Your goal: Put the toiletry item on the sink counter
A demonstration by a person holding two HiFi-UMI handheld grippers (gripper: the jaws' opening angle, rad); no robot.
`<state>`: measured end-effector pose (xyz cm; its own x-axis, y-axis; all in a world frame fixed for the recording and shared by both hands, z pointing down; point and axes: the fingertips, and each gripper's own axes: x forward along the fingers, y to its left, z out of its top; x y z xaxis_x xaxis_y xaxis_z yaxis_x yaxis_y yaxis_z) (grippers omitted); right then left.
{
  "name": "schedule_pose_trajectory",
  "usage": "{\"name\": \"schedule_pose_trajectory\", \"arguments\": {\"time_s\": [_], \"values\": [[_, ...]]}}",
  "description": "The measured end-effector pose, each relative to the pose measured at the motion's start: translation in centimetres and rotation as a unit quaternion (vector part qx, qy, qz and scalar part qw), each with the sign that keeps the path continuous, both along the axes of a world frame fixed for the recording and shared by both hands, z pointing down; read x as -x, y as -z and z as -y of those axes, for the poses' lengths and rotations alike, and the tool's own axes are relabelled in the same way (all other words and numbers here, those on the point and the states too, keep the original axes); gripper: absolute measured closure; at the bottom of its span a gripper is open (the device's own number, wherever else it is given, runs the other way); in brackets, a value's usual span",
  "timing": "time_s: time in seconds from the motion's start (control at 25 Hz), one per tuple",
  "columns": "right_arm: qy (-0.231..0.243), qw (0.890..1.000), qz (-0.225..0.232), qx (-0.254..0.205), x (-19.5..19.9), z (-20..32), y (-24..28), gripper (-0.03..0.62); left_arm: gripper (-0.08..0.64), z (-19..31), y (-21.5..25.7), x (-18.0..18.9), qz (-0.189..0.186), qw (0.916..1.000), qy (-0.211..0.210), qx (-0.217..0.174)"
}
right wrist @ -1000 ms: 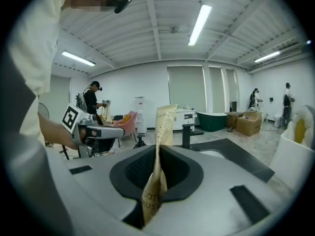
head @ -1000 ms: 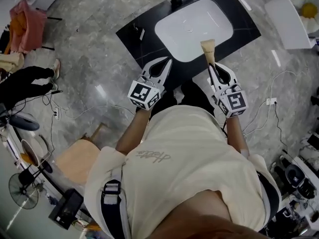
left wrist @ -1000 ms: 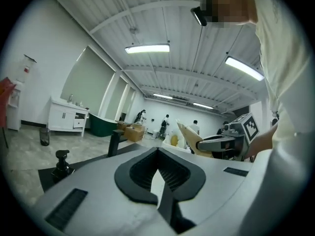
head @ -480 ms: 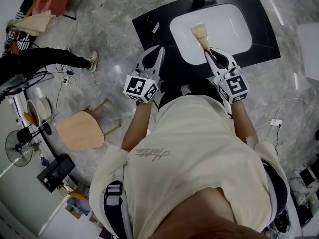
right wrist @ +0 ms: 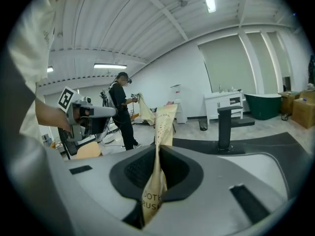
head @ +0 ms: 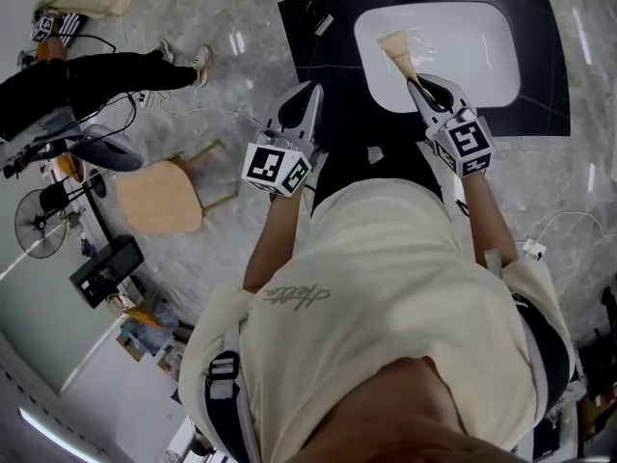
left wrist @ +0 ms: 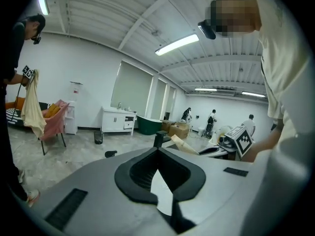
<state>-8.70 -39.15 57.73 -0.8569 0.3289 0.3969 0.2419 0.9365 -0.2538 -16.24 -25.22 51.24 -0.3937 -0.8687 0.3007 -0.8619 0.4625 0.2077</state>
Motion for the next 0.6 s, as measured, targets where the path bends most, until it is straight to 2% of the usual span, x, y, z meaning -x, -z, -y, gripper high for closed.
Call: {"name": "schedule_pose_trajectory", "arguments": {"time_s": [0.16,0.32,0.6], "values": [[0.002,1.0,-0.011,0.017,1.6,-0.1,-2.1,0.569,0.557,-0.3,-2.0,0.8,-0.019,0.9996,0.023,-0.002],[0.015,0.998,-0.049,0.029,1.0,-1.7,-4.8,0.569,0.557,-1.4,-3.6,-0.1,-0.041,0.9988,0.025,0.002],[0.023,0.996,-0.087,0.009,3.0,-6.2,-6.8,0.569,0.557,-5.4,-2.6,1.4,-0.025,0.9991,0.025,-0.022]]}}
